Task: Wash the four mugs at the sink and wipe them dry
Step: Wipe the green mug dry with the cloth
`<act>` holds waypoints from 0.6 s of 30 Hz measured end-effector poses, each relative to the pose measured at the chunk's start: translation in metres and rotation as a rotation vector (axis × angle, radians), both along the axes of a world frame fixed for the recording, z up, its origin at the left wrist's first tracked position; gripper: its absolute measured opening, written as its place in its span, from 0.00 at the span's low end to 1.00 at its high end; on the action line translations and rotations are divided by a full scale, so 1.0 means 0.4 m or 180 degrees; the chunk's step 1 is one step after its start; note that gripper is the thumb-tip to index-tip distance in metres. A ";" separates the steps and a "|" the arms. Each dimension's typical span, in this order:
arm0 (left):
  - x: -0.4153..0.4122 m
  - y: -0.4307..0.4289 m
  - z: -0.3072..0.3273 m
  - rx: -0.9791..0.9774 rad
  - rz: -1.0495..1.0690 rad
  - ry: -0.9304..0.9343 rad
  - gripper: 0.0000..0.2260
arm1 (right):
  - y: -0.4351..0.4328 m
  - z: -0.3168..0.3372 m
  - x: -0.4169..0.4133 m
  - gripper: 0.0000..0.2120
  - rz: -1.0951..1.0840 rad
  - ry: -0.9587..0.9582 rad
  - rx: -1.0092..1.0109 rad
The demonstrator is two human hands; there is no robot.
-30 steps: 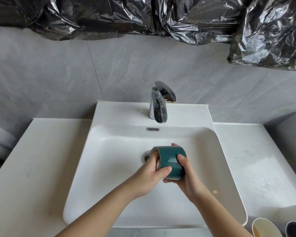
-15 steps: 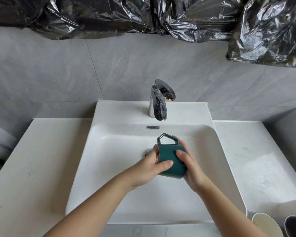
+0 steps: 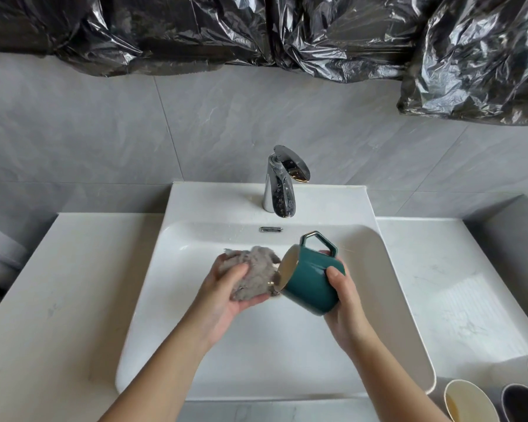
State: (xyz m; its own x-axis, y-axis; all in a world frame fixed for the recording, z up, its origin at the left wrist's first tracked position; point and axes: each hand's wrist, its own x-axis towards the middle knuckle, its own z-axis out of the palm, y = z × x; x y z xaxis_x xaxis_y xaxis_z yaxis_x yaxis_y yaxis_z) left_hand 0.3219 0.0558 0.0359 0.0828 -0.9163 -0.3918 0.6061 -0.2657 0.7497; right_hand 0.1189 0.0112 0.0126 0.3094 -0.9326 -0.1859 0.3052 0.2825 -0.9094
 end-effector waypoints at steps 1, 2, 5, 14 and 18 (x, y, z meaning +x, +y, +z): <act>0.003 0.009 -0.012 0.0066 0.0164 0.0044 0.18 | 0.007 -0.002 0.004 0.27 -0.0093 -0.0199 0.0129; -0.004 0.022 -0.022 0.0168 0.0243 0.0025 0.15 | 0.016 -0.003 0.011 0.24 -0.0180 -0.0324 0.0209; -0.061 0.049 -0.044 0.0365 0.0164 0.0072 0.19 | 0.037 -0.005 0.056 0.31 -0.0374 -0.0246 0.0180; -0.024 0.011 -0.018 0.0557 -0.0282 0.0235 0.24 | 0.053 0.017 0.030 0.42 0.0652 0.0814 -0.0647; 0.010 0.009 -0.008 0.0729 -0.0737 0.0423 0.26 | 0.030 0.039 0.006 0.54 0.1283 0.1428 -0.1051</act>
State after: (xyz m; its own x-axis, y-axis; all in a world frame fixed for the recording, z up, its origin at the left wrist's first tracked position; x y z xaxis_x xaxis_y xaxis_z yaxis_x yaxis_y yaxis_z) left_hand 0.3259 0.0592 0.0327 -0.1824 -0.7919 -0.5828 0.5982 -0.5598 0.5734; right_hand 0.1214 0.0232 0.0284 0.6037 -0.7905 -0.1030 -0.1919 -0.0187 -0.9812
